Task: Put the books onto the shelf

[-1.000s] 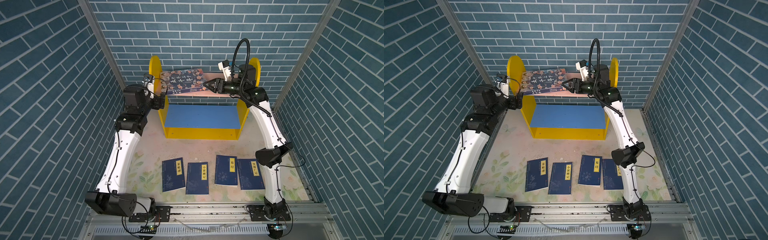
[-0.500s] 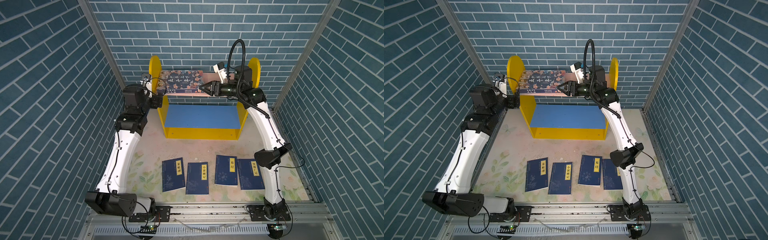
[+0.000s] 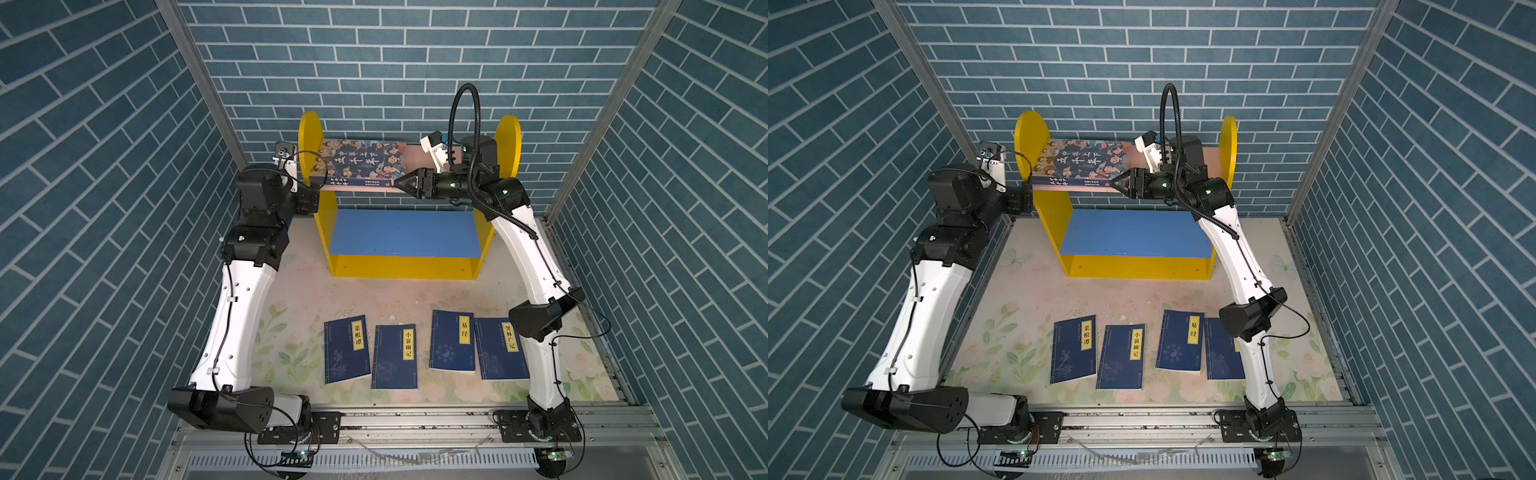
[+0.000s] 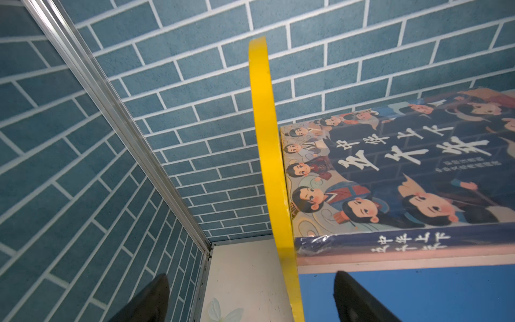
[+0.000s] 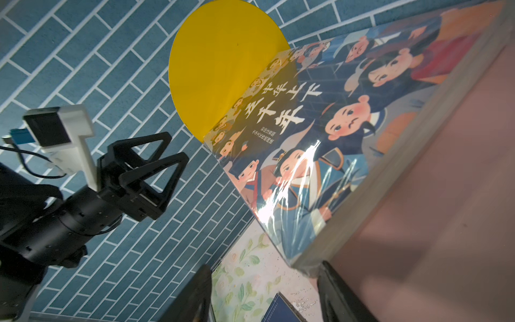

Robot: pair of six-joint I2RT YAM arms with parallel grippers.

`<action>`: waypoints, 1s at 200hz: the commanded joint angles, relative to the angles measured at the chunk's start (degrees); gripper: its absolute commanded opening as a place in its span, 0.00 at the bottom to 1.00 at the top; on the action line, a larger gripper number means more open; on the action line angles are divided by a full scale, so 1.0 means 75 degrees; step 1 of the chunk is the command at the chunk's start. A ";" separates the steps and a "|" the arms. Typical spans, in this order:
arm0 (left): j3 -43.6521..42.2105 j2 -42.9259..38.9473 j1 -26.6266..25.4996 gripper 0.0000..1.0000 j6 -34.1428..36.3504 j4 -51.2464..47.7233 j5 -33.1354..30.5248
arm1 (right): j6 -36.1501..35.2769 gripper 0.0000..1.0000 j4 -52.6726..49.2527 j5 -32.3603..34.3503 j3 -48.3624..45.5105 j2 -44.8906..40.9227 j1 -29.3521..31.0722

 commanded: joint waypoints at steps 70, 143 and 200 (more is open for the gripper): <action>0.1219 -0.0319 0.0540 0.97 -0.0924 -0.1040 0.1876 | 0.0323 0.62 0.0161 0.0873 -0.0325 -0.0507 0.0028; 0.0753 -0.0521 0.0540 0.97 -0.1963 -0.1656 0.2811 | 0.0025 0.62 0.0284 0.1027 -0.0345 -0.0979 0.0027; -0.0186 -0.0972 0.0552 0.97 -0.2757 -0.2482 0.3353 | -0.0407 0.60 0.0023 0.0888 -0.0990 -0.1749 0.0152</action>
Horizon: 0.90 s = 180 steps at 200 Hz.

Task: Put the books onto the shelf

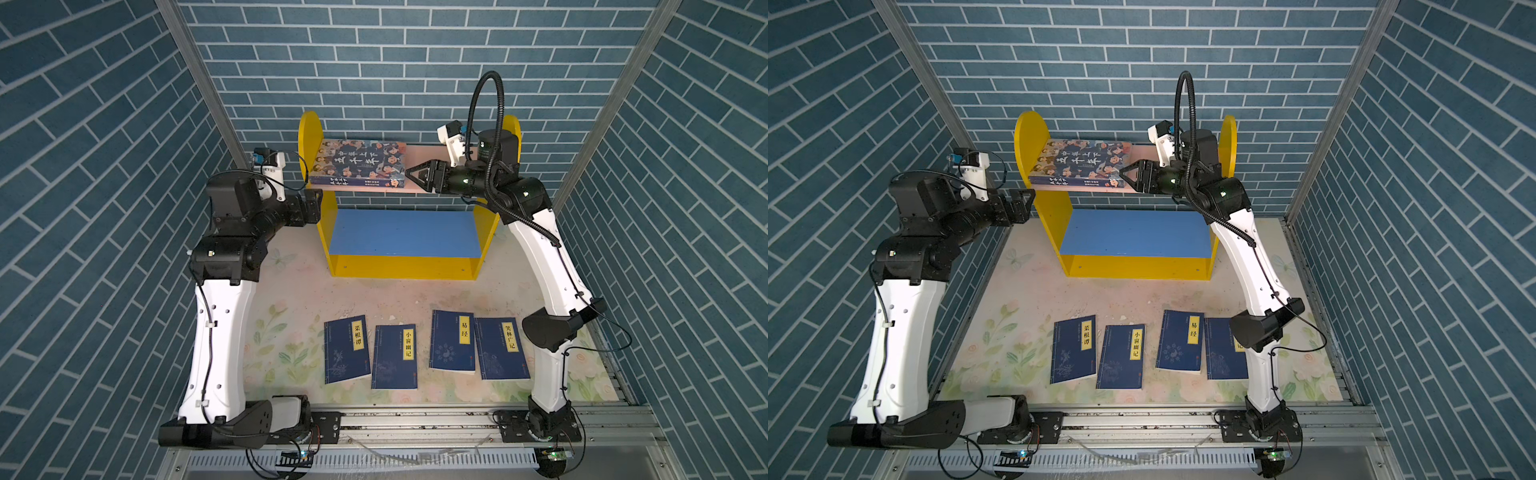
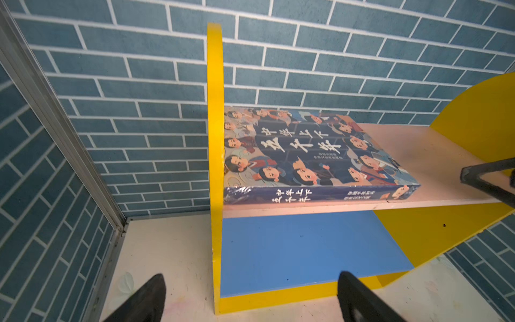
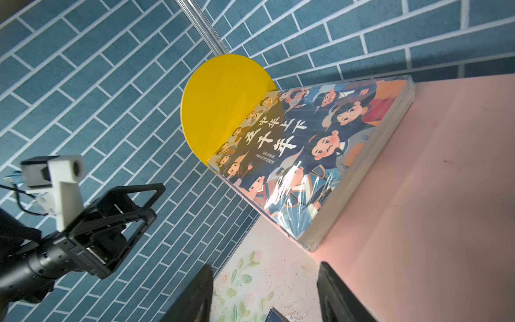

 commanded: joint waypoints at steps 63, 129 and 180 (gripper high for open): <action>-0.2811 -0.0961 0.0051 0.94 -0.2054 -0.0573 0.2383 | -0.1650 0.59 -0.0834 0.1039 -0.3927 -0.3107 0.1412; -0.5836 -0.1663 0.0051 0.94 -0.3560 0.1283 0.3342 | 0.0384 0.59 0.1368 0.1452 -1.0079 -0.6767 0.1848; -0.6484 -0.0944 -0.0350 0.92 -0.3340 0.1349 0.3556 | 0.1731 0.59 0.1866 0.1600 -1.2407 -0.7220 0.2003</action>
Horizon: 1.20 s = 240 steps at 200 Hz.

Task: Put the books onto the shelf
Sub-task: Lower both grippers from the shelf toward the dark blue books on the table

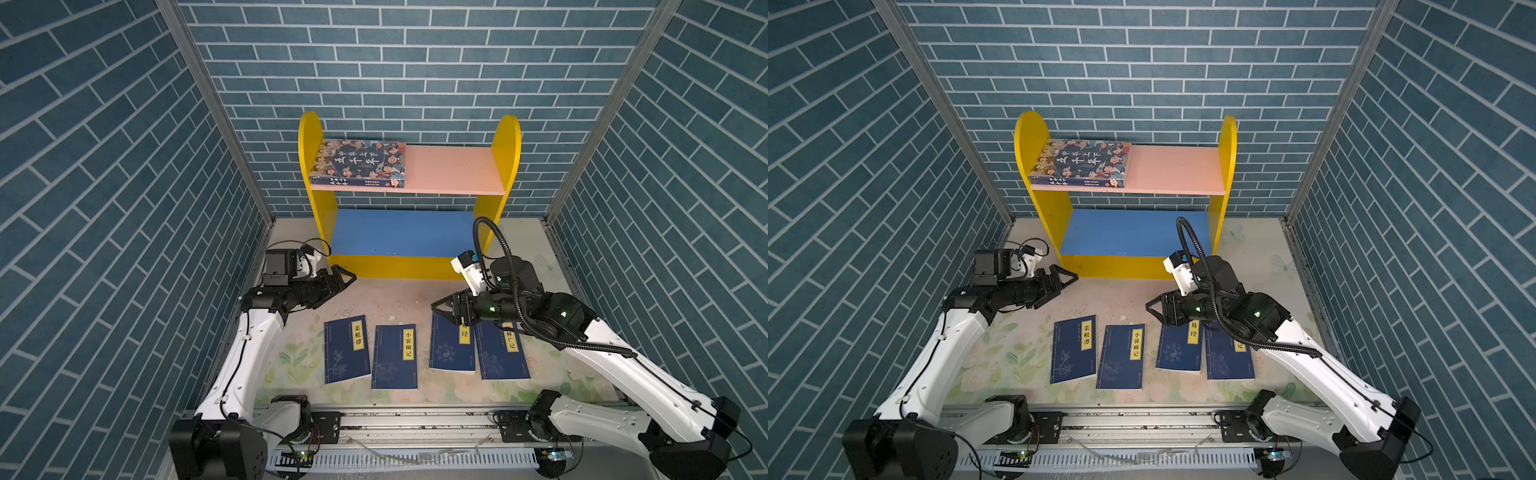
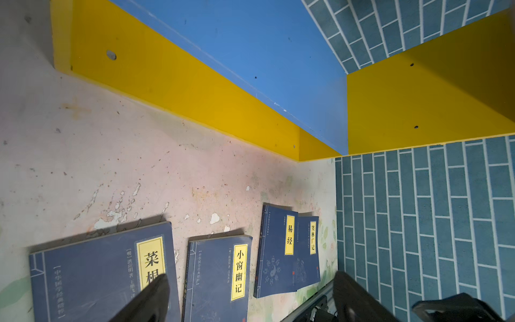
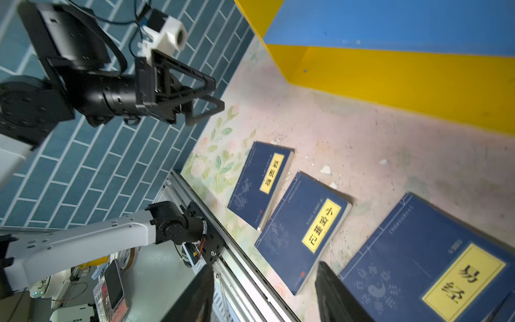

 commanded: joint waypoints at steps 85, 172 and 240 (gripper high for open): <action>-0.0549 0.1671 -0.2248 0.89 0.1573 0.0315 -0.0429 | 0.2576 0.58 0.2540 0.0561 -0.2751 0.0928 0.0797; -0.1356 0.2164 -0.2613 0.88 0.2002 0.1443 -0.0767 | 0.3062 0.58 0.3745 0.1111 -0.3337 0.1961 0.0957; -0.1837 0.2083 -0.2632 0.92 0.2321 0.1750 -0.0860 | 0.2899 0.60 0.4072 0.0846 -0.3358 0.2468 0.0976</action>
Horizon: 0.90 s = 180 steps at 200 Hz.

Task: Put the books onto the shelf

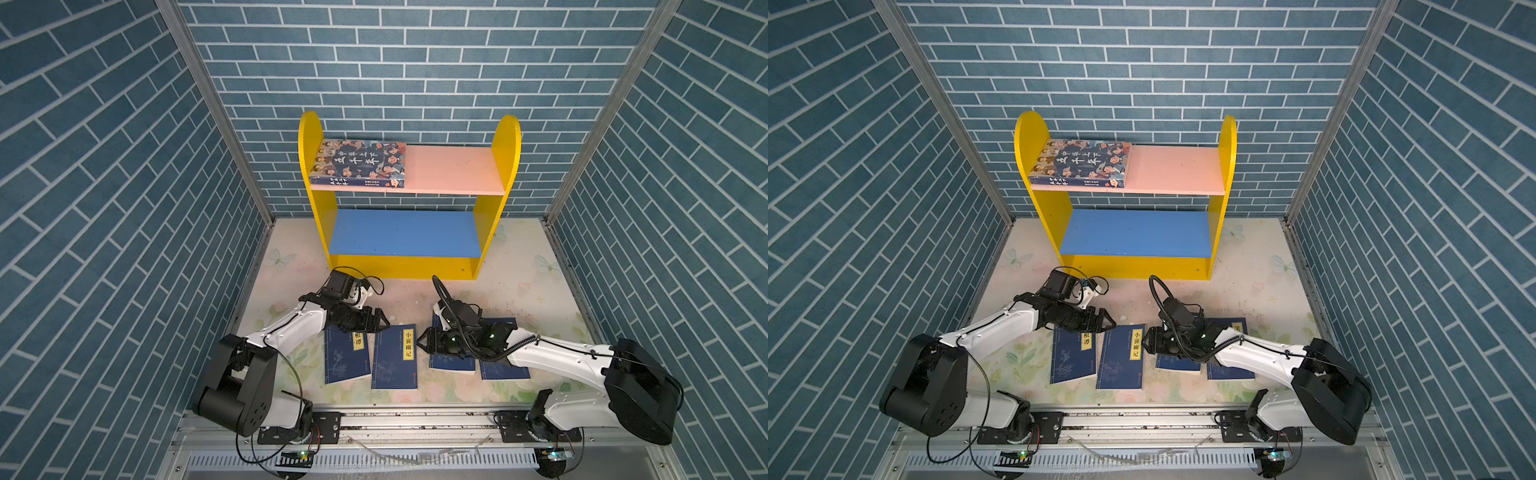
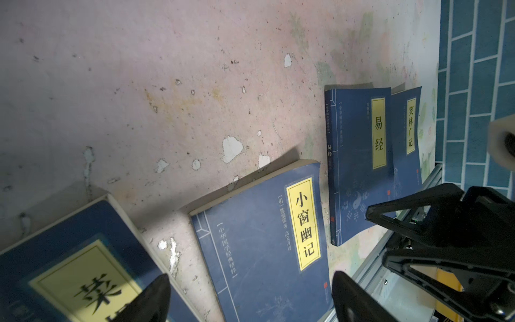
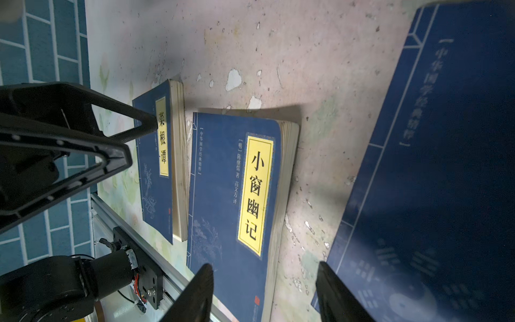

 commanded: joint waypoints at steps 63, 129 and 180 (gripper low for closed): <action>-0.0358 0.0088 -0.0107 0.92 0.0212 0.0094 -0.0215 | -0.0001 0.61 0.0706 -0.0576 0.0162 0.0885 0.0054; -0.0358 0.0356 -0.0181 0.92 0.0225 -0.0093 -0.0421 | 0.0034 0.59 0.1301 -0.0785 0.0208 0.1623 0.0054; -0.0300 0.0757 -0.0485 0.92 0.0298 -0.0064 -0.0483 | -0.0024 0.47 0.1343 -0.0663 0.0324 0.1868 0.0055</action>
